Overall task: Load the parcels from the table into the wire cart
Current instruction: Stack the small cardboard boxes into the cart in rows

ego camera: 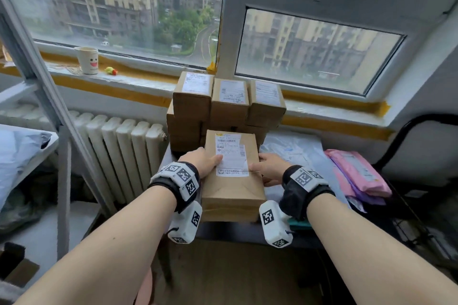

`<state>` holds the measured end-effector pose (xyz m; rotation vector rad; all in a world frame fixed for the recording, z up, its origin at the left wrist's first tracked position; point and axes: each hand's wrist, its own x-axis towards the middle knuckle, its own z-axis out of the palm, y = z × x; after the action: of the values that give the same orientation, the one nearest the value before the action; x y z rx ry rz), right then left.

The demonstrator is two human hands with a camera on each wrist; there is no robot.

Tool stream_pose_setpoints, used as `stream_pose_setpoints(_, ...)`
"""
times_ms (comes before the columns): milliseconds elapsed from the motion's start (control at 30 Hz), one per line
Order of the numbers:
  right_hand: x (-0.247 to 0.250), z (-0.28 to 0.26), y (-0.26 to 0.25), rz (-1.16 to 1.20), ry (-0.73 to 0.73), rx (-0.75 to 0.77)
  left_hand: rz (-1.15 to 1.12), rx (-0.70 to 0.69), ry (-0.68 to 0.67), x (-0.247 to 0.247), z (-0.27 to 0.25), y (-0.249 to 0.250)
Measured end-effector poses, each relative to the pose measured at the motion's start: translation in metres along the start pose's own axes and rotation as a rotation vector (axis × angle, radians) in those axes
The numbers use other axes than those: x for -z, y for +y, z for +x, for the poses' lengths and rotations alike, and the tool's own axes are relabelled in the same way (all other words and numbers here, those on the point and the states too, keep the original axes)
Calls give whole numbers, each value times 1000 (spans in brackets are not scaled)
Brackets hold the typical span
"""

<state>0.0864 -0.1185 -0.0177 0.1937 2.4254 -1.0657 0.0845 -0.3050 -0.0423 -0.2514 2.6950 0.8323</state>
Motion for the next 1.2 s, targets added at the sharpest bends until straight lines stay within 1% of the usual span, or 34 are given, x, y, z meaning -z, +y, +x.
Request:
stream_pose_setpoints(67,20,-18,22,-1,47,16,50,-32,6,-15,-8,27)
stream_pose_setpoints(167,53,-47,63,24,111,9,46,-82,-19,-46,-26,74)
stream_pose_setpoints(300,94,-89,126,81,235,-12,64,-171,-42,-91,-62,140)
stream_pose_setpoints(433,136,-126,194,74,332,-12,-5,-235,-86,-141,-105,201)
stream_pose_setpoints(667,204,-198,305,158,513,-88,-42,-344,-166,-235,-158,308)
stream_pose_setpoints(767,232,-220,350,160,579,-131,12,-396,-178,-274,-173,351)
stream_pose_setpoints(833,249,-230,377,163,607,-156,26,-432,-208,-297,-180,377)
stream_pose_setpoints(967,282,-237,425,191,644,-198,8,-457,-277,-342,-179,424)
stream_pose_setpoints(1067,307,-234,457,220,666,-250,33,-494,-313,-374,-172,458)
stream_pose_setpoints(1200,349,-220,498,241,690,-284,69,-518,-369,-414,-153,509)
